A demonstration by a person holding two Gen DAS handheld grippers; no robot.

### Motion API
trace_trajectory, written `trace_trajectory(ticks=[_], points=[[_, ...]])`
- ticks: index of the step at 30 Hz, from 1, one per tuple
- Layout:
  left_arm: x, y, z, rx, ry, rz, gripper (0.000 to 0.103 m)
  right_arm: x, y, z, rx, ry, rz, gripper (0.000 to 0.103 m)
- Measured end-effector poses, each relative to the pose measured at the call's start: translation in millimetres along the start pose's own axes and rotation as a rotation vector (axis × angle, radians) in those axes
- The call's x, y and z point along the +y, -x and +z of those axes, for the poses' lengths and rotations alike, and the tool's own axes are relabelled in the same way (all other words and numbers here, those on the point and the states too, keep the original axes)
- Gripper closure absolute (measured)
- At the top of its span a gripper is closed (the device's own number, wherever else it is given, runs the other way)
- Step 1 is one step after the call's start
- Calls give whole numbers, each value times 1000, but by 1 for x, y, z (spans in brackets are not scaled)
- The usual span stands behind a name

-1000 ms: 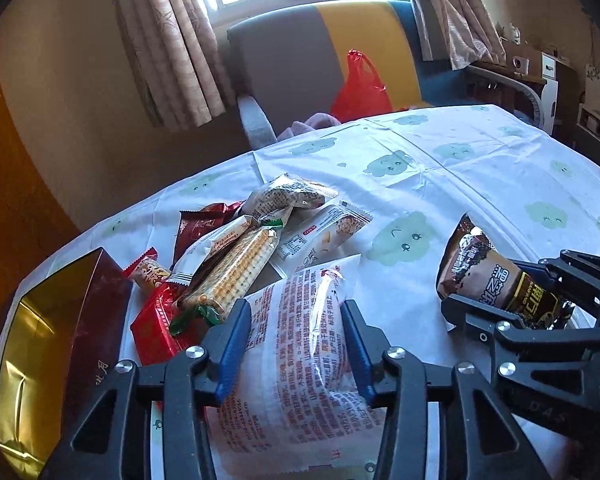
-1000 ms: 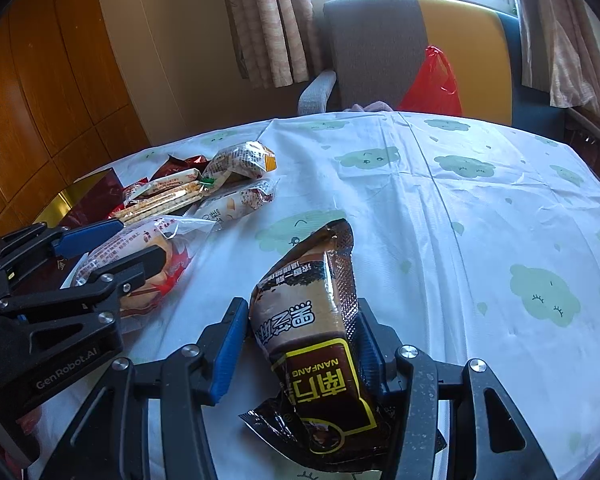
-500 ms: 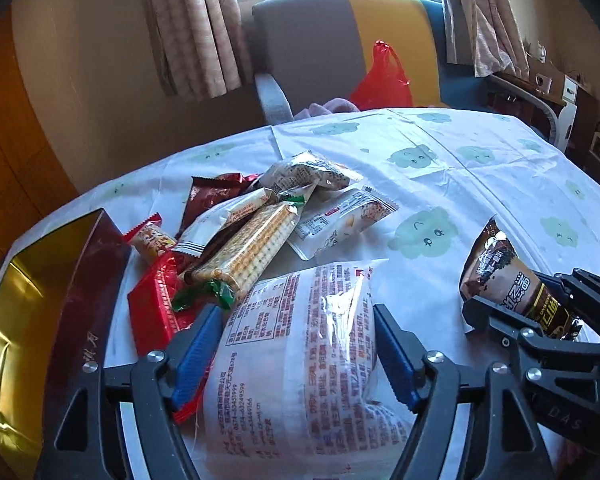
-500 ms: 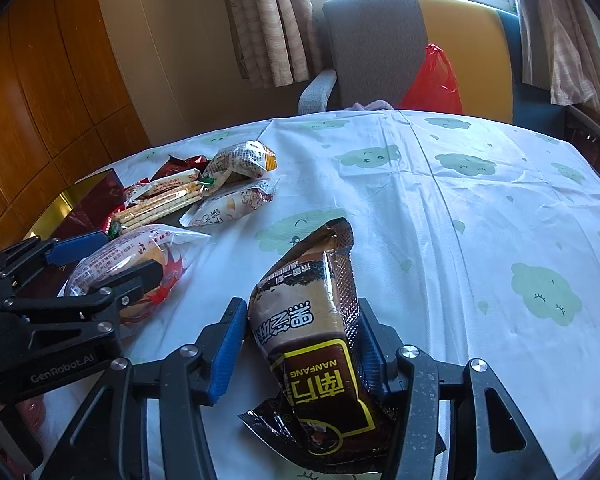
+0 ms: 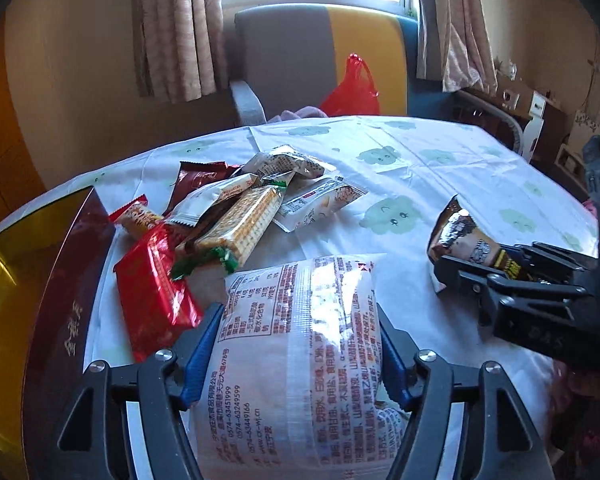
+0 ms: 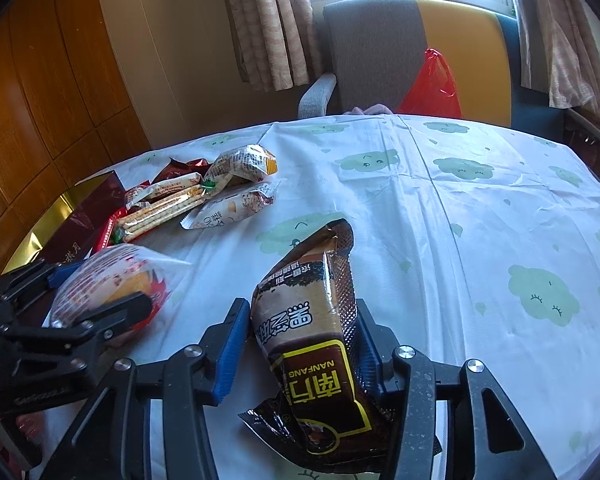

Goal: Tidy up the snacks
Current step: 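Close the left gripper on the clear bread bag and lift it, then lower the bread bag into the tin with the left gripper while the right gripper drops the NANFANG packet in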

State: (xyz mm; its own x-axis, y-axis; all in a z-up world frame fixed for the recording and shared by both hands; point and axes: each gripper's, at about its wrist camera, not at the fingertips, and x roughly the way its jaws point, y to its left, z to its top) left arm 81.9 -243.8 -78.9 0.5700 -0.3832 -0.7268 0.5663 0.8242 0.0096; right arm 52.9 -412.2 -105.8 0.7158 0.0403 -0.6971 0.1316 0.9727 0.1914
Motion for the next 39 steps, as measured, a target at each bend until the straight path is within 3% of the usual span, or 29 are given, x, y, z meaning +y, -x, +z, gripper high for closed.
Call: trace_trajectory(ticks=[10,16,19,21,22,23,25,27,29,31,39], points=[[22,64,-13,-104,9,-49,32,11,18,-18,-6,-82,20,55],[56,96,-18,-155,44,-2,32,34,34,-19,-29,-96,13,76],[74,104,-23,-163,64,23,32,45,34,-16,-15,-62,19,78],[87,108,-27,-167,87,42,32,53,31,-16,16,-40,4,72],[94,109,-28,-167,97,53,32,55,30,-17,30,-31,-9,57],[101,111,-30,-168,105,64,32,59,27,-17,57,-25,-13,35],[114,113,-33,-169,125,78,32,63,23,-21,87,-15,6,24],[124,113,-35,-166,143,88,32,74,16,-26,127,45,-52,31],[133,113,-36,-160,155,101,32,85,15,-29,125,118,-120,55],[141,111,-38,-149,162,117,32,88,16,-29,122,134,-116,68],[177,109,-49,-119,208,168,32,105,24,-23,78,54,-39,70]])
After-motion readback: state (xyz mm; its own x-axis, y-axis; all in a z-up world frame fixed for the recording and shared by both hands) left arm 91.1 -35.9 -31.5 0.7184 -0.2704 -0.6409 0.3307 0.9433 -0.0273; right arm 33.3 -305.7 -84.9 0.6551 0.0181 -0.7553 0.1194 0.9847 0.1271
